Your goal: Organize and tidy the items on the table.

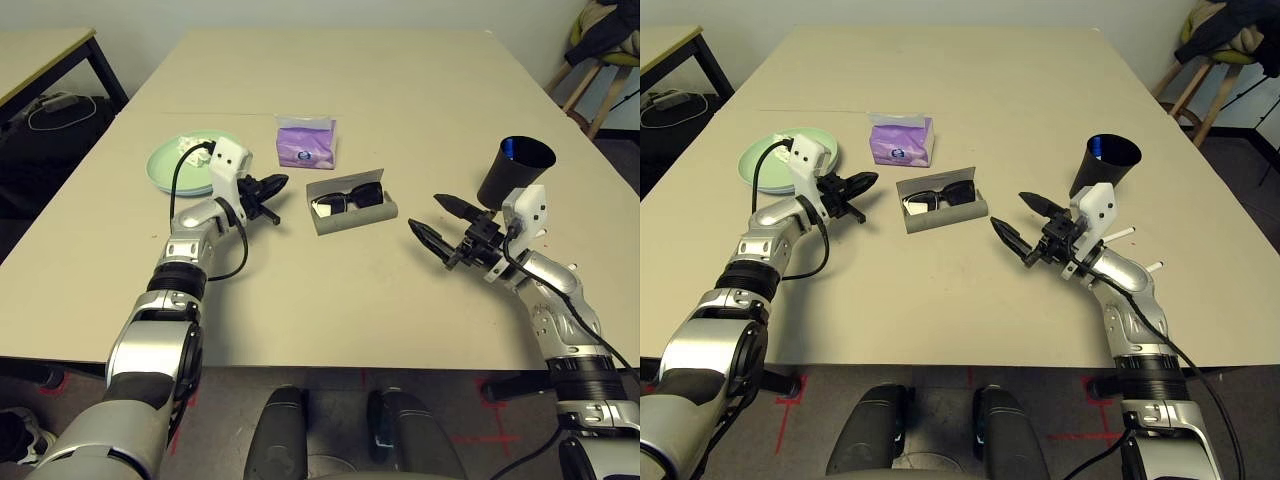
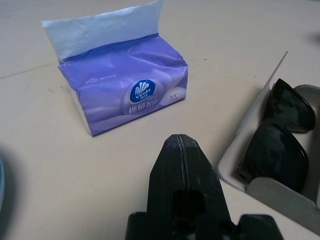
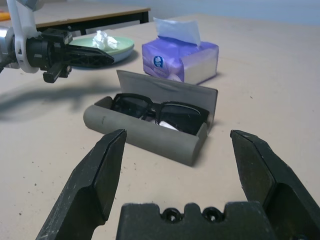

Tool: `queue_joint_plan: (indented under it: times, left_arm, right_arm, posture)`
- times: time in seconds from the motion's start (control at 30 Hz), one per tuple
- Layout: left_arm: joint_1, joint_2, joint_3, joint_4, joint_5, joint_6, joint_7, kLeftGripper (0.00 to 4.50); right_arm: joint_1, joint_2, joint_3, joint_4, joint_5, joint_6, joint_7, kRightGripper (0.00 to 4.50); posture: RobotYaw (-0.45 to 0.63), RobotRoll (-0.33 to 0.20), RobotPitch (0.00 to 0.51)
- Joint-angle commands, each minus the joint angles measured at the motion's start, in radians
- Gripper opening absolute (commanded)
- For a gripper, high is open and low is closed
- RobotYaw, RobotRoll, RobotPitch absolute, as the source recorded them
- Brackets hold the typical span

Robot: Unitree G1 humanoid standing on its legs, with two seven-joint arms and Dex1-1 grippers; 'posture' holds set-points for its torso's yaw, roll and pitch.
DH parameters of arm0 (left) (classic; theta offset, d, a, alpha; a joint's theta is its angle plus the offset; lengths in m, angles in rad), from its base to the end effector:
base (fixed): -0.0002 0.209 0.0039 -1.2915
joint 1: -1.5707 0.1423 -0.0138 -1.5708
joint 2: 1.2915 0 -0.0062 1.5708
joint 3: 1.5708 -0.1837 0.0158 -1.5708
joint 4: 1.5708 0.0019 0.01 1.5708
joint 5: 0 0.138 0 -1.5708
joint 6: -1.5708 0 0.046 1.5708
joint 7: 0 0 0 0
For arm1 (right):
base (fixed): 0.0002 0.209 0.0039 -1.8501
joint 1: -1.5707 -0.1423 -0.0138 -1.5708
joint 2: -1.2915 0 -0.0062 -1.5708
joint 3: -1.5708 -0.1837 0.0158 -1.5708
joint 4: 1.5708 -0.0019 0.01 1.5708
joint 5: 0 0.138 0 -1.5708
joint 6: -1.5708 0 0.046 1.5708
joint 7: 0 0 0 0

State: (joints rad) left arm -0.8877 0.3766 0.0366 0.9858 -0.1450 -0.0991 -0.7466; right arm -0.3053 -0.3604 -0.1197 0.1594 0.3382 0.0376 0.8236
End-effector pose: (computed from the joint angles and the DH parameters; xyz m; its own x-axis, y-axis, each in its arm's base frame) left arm 0.3471 0.2178 0.1318 0.8049 -0.5870 -0.0869 0.5932 0.7919 0.1449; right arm 0.2596 -0.2295 0.1024 0.7299 0.6747 0.1100 -0.6677 0.7381 -0.0967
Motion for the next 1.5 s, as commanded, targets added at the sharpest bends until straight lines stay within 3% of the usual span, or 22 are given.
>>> queue_joint_plan:
  times: [0.03, 0.5, 0.73, 1.07, 1.3, 1.5]
  left_arm:
    - [-0.019, -0.011, -0.019, 0.031, 0.038, -0.007, 0.001, 0.03]
    - [0.01, -0.041, -0.073, -0.041, 0.045, -0.045, -0.242, 0.03]
    - [0.099, -0.013, -0.122, -0.148, 0.053, -0.036, -0.4, 0.03]
    - [0.19, 0.017, -0.158, -0.249, 0.061, 0.044, -0.426, 0.03]
    - [0.184, -0.007, -0.108, -0.315, -0.027, 0.098, -0.455, 0.03]
    - [0.26, -0.002, -0.113, -0.546, -0.161, 0.241, -0.58, 0.03]
  right_arm:
    - [0.012, -0.011, 0.005, -0.023, 0.006, 0.011, -0.006, 4.5]
    - [0.042, -0.021, 0.002, -0.032, 0.007, 0.003, -0.013, 4.5]
    - [0.029, -0.026, 0.001, -0.003, 0.005, -0.013, -0.004, 4.5]
    - [-0.004, -0.037, 0.006, 0.02, -0.007, -0.019, -0.008, 4.5]
    - [-0.021, -0.041, 0.01, 0.023, -0.006, -0.014, 0.003, 4.5]
    - [-0.046, -0.074, 0.005, 0.052, 0.001, -0.005, 0.047, 4.5]
  posture:
    - [0.15, 0.0, 0.111]
    - [0.13, 0.0, 0.109]
    - [0.13, 0.0, 0.105]
    - [0.14, 0.0, 0.099]
    - [0.14, 0.0, 0.093]
    - [0.14, 0.0, 0.09]
